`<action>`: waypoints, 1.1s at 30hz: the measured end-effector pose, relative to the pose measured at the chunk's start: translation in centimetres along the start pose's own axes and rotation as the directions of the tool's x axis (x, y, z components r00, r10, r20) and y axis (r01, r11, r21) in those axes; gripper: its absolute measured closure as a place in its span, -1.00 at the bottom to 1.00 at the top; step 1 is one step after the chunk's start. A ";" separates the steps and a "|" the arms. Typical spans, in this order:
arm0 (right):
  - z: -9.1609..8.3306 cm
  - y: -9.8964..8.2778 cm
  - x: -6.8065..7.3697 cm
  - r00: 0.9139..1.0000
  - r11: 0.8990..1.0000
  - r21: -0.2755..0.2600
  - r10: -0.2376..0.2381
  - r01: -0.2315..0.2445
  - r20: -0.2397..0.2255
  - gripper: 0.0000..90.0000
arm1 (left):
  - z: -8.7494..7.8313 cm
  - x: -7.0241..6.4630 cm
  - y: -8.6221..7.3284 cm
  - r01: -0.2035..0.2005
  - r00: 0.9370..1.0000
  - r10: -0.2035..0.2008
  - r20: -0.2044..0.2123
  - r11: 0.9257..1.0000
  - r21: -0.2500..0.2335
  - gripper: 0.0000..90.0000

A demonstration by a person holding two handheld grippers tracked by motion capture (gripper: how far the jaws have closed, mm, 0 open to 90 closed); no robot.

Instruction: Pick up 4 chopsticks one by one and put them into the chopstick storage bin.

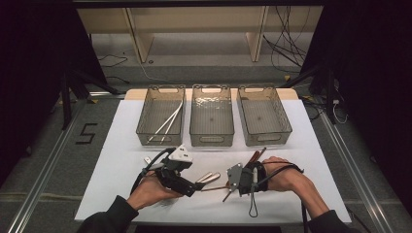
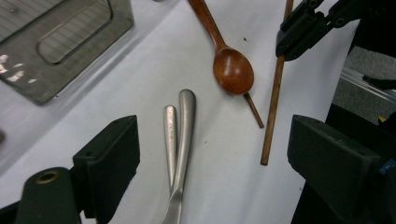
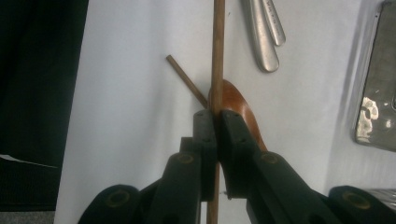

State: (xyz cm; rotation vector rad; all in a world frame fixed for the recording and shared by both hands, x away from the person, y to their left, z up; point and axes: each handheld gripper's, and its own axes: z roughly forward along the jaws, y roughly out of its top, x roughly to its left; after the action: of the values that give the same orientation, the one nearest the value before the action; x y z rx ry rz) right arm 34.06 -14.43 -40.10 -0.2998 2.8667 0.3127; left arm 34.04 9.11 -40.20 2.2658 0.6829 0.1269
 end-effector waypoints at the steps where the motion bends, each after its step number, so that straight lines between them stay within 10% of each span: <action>1: -0.1 0.1 0.0 1.000 1.000 0.008 0.003 -0.003 -0.003 0.91 | 0.2 -0.1 0.1 -0.006 1.000 0.006 0.006 1.000 0.006 -0.62; 33: -0.4 1.5 0.5 0.999 0.999 -0.021 -0.044 0.044 0.025 0.91 | 3.3 -3.1 0.8 -0.205 0.972 0.189 0.139 0.972 0.113 0.44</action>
State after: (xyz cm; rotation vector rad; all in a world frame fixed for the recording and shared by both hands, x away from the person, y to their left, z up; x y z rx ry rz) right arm 33.15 -13.17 -39.55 -0.3602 2.8301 0.3362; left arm 32.72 4.96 -41.67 2.4378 0.4070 0.0339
